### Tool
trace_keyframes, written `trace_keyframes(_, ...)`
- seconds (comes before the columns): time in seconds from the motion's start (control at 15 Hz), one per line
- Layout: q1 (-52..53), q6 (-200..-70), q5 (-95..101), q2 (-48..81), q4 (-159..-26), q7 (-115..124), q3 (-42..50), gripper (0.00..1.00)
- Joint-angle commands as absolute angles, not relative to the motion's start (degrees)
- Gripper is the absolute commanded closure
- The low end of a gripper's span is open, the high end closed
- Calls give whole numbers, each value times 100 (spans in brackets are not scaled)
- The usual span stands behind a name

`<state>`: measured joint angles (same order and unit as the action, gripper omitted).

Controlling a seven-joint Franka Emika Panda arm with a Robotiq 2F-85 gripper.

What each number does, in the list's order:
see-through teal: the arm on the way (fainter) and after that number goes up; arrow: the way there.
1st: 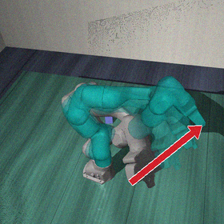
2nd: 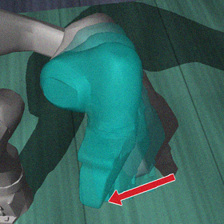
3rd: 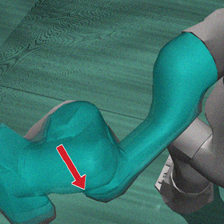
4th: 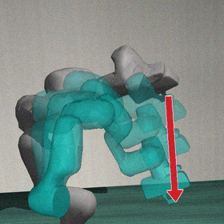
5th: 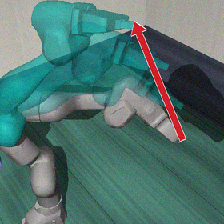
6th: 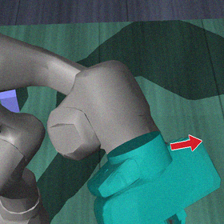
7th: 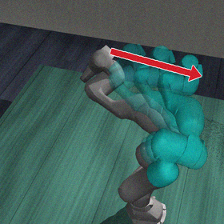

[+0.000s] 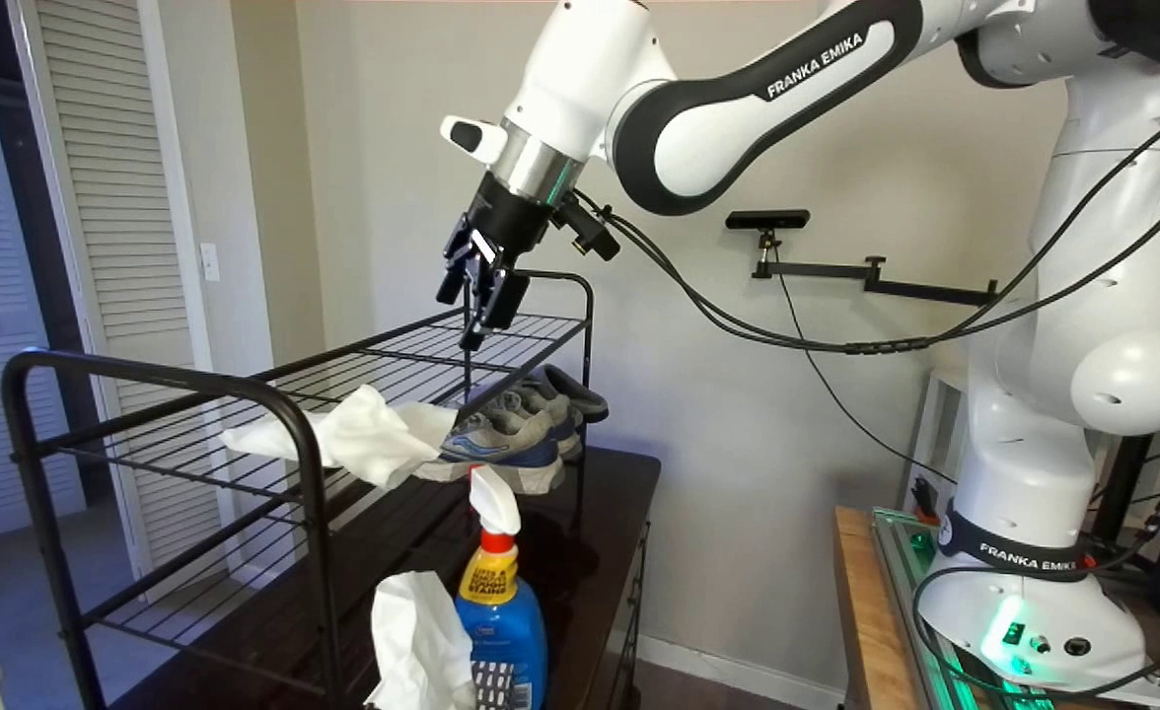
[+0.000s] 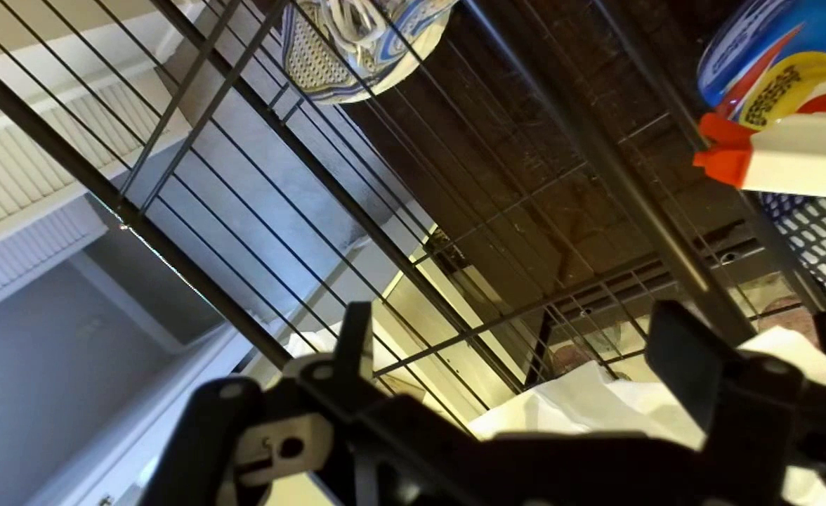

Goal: Move the rack backwards

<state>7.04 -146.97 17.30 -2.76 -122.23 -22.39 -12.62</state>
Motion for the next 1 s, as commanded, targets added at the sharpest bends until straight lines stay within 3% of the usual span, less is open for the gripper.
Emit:
trace_keyframes(0.0,825,-14668,1741,-264,-12189,-2237,-1159,0)
trace_keyframes(0.47,968,-15415,850,-43,-11962,-5203,-1010,0)
trace_keyframes(0.73,1016,-14927,145,221,-11584,-6807,-1038,0)
trace_keyframes(0.93,823,-14259,644,423,-11144,-7554,-907,0)
